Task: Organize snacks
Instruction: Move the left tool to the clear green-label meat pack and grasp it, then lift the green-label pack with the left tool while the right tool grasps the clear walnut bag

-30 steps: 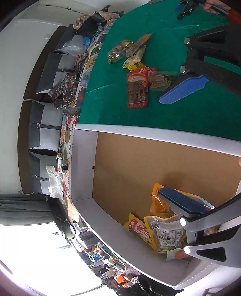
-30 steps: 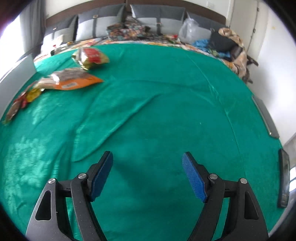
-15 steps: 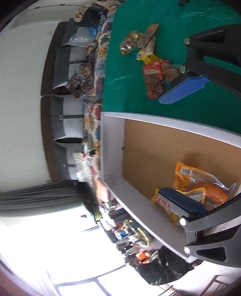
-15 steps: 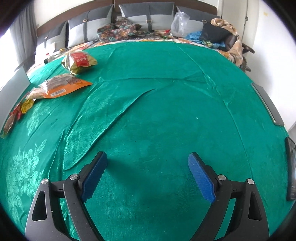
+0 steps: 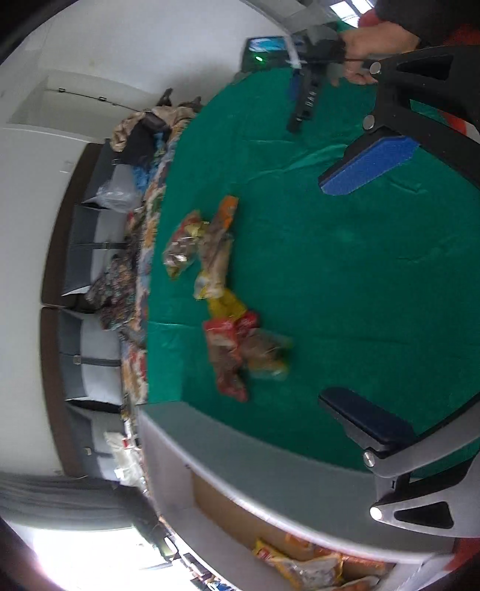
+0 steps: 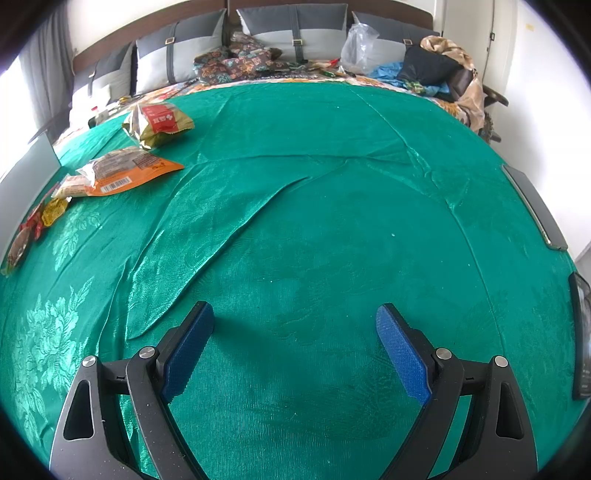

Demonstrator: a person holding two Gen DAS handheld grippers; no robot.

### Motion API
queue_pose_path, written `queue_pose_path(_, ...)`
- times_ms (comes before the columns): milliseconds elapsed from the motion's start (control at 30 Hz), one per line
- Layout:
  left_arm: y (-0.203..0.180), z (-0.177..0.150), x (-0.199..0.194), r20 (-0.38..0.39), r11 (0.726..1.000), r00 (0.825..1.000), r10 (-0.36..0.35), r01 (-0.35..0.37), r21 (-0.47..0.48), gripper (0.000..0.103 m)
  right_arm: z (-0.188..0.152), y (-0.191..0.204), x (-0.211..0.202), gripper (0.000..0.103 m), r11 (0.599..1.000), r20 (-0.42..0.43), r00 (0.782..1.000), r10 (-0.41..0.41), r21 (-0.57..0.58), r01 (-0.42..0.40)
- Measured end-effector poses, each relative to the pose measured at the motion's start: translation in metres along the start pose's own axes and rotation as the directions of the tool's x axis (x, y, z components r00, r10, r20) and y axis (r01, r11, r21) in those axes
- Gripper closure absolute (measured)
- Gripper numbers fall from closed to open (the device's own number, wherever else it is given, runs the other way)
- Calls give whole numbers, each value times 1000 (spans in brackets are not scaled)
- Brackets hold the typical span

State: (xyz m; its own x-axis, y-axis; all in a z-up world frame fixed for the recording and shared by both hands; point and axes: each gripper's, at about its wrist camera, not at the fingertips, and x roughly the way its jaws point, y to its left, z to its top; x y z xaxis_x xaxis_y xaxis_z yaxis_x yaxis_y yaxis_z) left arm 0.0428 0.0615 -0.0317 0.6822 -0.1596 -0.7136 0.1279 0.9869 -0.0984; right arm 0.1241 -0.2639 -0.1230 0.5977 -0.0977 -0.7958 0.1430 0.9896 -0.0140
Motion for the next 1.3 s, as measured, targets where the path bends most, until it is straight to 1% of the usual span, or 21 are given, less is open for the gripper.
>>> queue_pose_path(67,2,-12,30,-78,1000,997,13,-12,12,1,0,0,0,11,1000,0,1000,0,0,0)
queue_pose_path(167,8,-23,55,-136,999,990,43,-43,8,1,0,0,0,11,1000,0,1000,1,0,-1)
queue_pose_path(267,15,-33,65,-158,998,986,59,-61,-6,1,0,0,0,11,1000,0,1000,0,0,0)
queue_pose_path(367,19,-42,67,-179,998,982,59,-60,-1,1,0,0,0,11,1000,0,1000,1,0,-1)
queue_pose_path(533,10,-47,70,-169,993,981,100,-88,74,0,0,0,0,11,1000,0,1000,1,0,-1)
queue_pose_path(633,10,-44,70,-180,994,979,92,-79,77,0,0,0,0,11,1000,0,1000,1,0,-1)
queue_pose_path(700,14,-34,74,-222,997,973,61,-49,61,0,1,-1,0,11,1000,0,1000,1,1,-1)
queue_pose_path(733,18,-26,74,-230,999,973,26,-18,37,0,0,0,0,11,1000,0,1000,1,0,-1)
queue_pose_path(767,23,-14,73,-221,1000,975,-4,7,12,0,0,-1,0,11,1000,0,1000,2,1,-2)
queue_pose_path(833,32,12,75,-206,1000,978,-21,21,-2,0,1,-1,0,11,1000,0,1000,2,1,-2)
queue_pose_path(867,39,31,82,-220,1000,975,-20,18,-8,0,1,-1,0,11,1000,0,1000,2,1,-2)
queue_pose_path(933,51,56,96,-227,1000,974,-5,-1,-25,0,1,-1,0,11,1000,0,1000,2,1,-2)
queue_pose_path(1000,61,69,116,-275,999,962,-3,-7,-37,1,1,-1,0,11,1000,0,1000,2,1,-2)
queue_pose_path(1033,65,73,129,-314,999,949,-2,-12,-43,1,1,-1,0,11,1000,0,1000,2,1,-2)
queue_pose_path(1100,70,76,154,-394,999,919,10,-28,-39,6,1,-1,0,11,1000,0,1000,3,1,-3)
queue_pose_path(1133,70,75,159,-403,999,915,15,-28,-27,20,1,-1,0,11,1000,0,1000,3,1,-3)
queue_pose_path(1167,67,77,157,-378,999,924,51,-51,11,35,1,-1,0,11,1000,0,1000,3,1,-3)
queue_pose_path(1200,65,77,155,-364,999,930,49,-42,29,46,1,-1,0,11,1000,0,1000,3,1,-3)
queue_pose_path(1233,64,78,153,-361,999,931,49,-40,32,47,1,-1,0,10,1000,0,1000,3,1,-3)
queue_pose_path(1267,63,76,149,-349,999,937,36,-29,26,51,1,-1,0,10,1000,0,1000,3,1,-3)
queue_pose_path(1300,62,73,146,-341,999,939,33,-26,26,52,1,-1,0,10,1000,0,1000,4,1,-4)
